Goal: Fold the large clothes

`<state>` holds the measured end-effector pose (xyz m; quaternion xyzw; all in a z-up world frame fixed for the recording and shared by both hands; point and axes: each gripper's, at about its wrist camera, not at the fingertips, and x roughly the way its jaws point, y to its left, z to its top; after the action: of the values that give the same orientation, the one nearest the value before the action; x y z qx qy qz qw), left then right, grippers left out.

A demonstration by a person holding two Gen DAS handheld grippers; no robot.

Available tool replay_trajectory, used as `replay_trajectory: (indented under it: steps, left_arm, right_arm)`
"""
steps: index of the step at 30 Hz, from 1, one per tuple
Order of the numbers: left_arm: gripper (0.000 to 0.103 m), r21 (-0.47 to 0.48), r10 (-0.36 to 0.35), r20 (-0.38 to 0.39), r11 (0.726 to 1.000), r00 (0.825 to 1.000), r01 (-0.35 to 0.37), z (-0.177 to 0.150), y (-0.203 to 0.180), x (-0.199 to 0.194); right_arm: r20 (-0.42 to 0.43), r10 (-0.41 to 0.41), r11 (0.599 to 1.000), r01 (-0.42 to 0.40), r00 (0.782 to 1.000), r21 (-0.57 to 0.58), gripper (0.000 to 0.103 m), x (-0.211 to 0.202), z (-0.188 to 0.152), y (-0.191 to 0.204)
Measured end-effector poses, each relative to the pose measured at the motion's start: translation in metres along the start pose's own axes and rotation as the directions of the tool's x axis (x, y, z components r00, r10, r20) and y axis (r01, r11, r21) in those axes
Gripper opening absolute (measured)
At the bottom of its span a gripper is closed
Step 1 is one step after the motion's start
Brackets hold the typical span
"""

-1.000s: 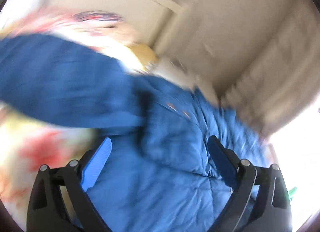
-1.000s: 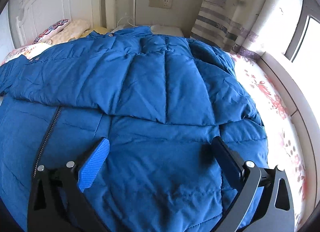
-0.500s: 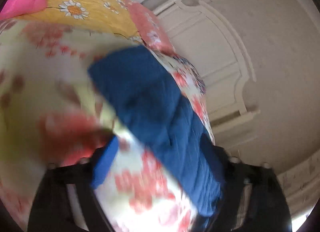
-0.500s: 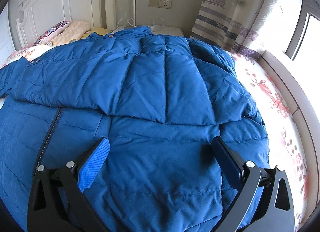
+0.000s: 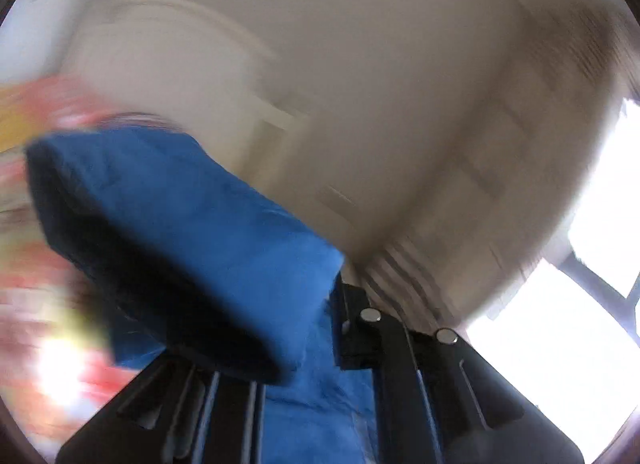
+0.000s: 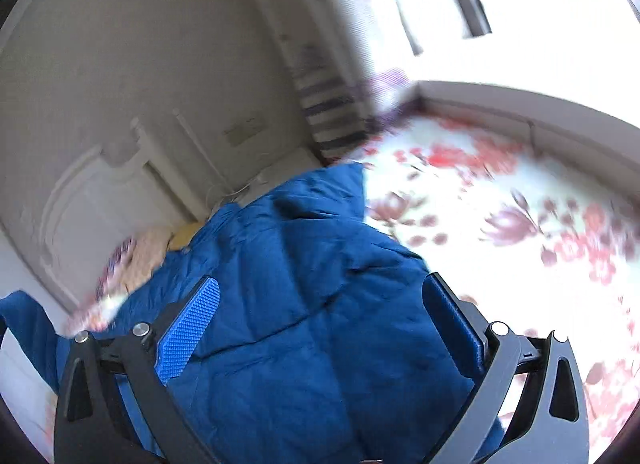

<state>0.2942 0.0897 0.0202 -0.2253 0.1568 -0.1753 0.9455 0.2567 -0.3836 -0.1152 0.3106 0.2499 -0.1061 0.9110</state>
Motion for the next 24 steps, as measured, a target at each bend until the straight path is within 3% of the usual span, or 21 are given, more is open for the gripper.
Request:
replay_trajectory:
  steps: [1,3,5,6,7,11,13,14,15,17,18,19,21,24]
  left_arm:
    - [0.01,0.061,-0.045,-0.064,0.997,0.997,0.049,-0.018,-0.03,0.022]
    - [0.017,0.118,-0.092,-0.22,0.986,0.971,0.12,-0.056,-0.068,0.066]
    - [0.053,0.134,-0.093,-0.374,0.979,0.923,0.153,-0.094,-0.088,0.104]
    - [0.077,0.147,-0.078,-0.45,0.976,0.89,0.16,-0.115,-0.094,0.119]
    - [0.079,0.164,-0.064,-0.475,0.973,0.877,0.16,-0.13,-0.097,0.124]
    - [0.084,0.279,0.002,-0.416,0.952,0.909,0.125,-0.142,-0.091,0.103]
    - [0.093,0.283,0.038,-0.34,0.957,0.94,0.063,-0.124,-0.068,0.082]
    - [0.095,0.272,0.089,-0.289,0.962,0.953,-0.008,-0.114,-0.05,0.07]
    - [0.097,0.26,0.142,-0.261,0.963,0.955,-0.073,-0.097,-0.034,0.062]
    - [0.097,0.212,0.277,-0.236,0.95,0.932,-0.229,-0.087,-0.002,0.059]
    - [0.096,0.15,0.332,-0.253,0.941,0.909,-0.302,-0.082,0.024,0.06]
    - [0.096,0.112,0.348,-0.266,0.937,0.899,-0.33,-0.079,0.042,0.06]
    - [0.095,0.035,0.382,-0.293,0.92,0.876,-0.39,-0.078,0.072,0.064]
    - [0.095,0.055,0.437,-0.311,0.895,0.844,-0.444,-0.091,0.095,0.071]
  right_arm:
    - [-0.003,0.0,1.0,0.0,1.0,0.011,0.098,0.002,0.002,-0.001]
    - [-0.006,0.0,1.0,0.0,1.0,0.024,0.098,0.005,0.002,-0.001]
    - [-0.012,0.005,1.0,-0.005,1.0,0.025,0.098,0.008,0.001,0.001]
    - [-0.014,0.006,1.0,-0.006,1.0,0.025,0.098,0.01,0.001,0.002]
    - [-0.017,0.01,1.0,-0.01,1.0,0.025,0.098,0.013,0.005,-0.001]
    - [-0.034,0.024,1.0,-0.023,0.999,0.015,0.098,0.011,0.004,-0.008]
    - [-0.032,0.027,1.0,-0.027,0.999,0.008,0.098,0.006,0.001,-0.01]
    - [-0.03,0.028,1.0,-0.028,0.999,0.003,0.098,0.006,0.001,-0.01]
    - [-0.029,0.03,1.0,-0.03,0.999,-0.001,0.098,0.006,0.001,-0.009]
    - [-0.024,0.033,0.999,-0.034,0.999,-0.015,0.098,0.005,0.001,-0.008]
    - [-0.022,0.037,0.999,-0.038,0.999,-0.023,0.097,0.005,0.001,-0.007]
    - [-0.021,0.048,0.998,-0.049,0.999,-0.038,0.095,0.004,0.0,-0.005]
    - [-0.023,0.068,0.995,-0.07,0.997,-0.077,0.081,0.003,-0.002,0.003]
    - [-0.038,0.094,0.983,-0.099,0.995,-0.157,0.077,0.004,-0.007,0.02]
